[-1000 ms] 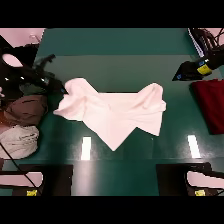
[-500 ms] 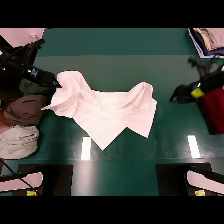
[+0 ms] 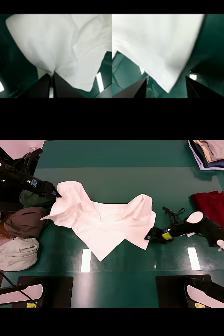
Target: Fold the shirts.
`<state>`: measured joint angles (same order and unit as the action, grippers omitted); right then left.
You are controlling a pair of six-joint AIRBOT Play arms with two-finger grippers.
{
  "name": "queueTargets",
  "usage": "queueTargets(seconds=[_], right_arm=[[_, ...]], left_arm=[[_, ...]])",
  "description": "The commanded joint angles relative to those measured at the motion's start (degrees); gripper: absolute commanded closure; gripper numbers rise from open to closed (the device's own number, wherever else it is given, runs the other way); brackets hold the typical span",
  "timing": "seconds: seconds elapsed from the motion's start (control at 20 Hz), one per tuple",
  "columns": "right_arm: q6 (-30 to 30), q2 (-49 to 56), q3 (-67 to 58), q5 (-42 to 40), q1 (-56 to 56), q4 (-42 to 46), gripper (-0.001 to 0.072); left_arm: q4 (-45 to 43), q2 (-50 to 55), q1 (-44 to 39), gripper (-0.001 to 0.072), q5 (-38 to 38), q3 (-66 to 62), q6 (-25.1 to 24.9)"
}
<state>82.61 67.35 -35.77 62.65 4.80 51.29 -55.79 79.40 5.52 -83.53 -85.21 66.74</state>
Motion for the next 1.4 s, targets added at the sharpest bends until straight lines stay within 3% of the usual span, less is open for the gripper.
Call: queueTargets(seconds=[0.0,0.1,0.2,0.25,0.45,0.7,0.85,1.0,1.05,1.1,1.15,1.35], right_arm=[[0.07,-0.17,2.56,-8.31,5.42,-2.38,0.0166],[0.02,-0.17,2.56,-9.88,7.63,-2.1,0.0306],[-0.24,-0.2,2.56,-10.12,8.35,-1.68,0.066],[-0.74,-0.22,2.56,-9.9,8.02,-1.64,0.0695],[-1.4,-6.8,2.05,-4.28,-0.15,4.9,0.0698],[-1.7,-15.96,-6.49,11.89,-19.47,19.43,0.0699],[-3.69,-17.44,-9.97,14.62,-26.16,18.97,0.0698],[-3.67,-17.38,-10.19,15.02,-26.6,18.78,0.0698],[-3.69,-17.38,-10.19,15.1,-26.62,18.82,0.0698],[-3.67,-17.38,-10.19,15.15,-26.62,18.84,0.0698],[-3.67,-17.38,-10.19,15.1,-26.62,18.84,0.0698],[-3.65,-17.38,-10.19,14.93,-26.62,18.84,0.0698]], left_arm=[[0.02,-0.04,-0.02,0.0679,0.59,-0.07,0.81],[0.02,-0.04,-0.02,0.0679,0.55,-0.07,0.81],[0.02,-0.04,-0.02,0.0679,0.5,-0.07,0.81],[0.02,-0.04,-0.02,0.0679,0.37,-0.07,0.81],[0.07,-0.07,-0.2,0.068,-0.26,0.24,2.51],[0.28,-0.04,-5.77,0.068,1.53,9.27,3.34],[0.02,-0.04,-9.7,0.0679,8.92,14.8,3.28],[-0.92,0.0,-8.37,0.0676,13.2,14.88,3.37],[-0.9,0.0,-7.04,0.0462,13.25,14.88,3.41],[-0.9,0.0,-5.35,0.0114,13.0,14.88,3.89],[-0.87,0.0,-3.58,0.0045,12.37,14.91,4.5],[-0.61,0.24,1.18,0.0045,10.27,16.7,4.81]])
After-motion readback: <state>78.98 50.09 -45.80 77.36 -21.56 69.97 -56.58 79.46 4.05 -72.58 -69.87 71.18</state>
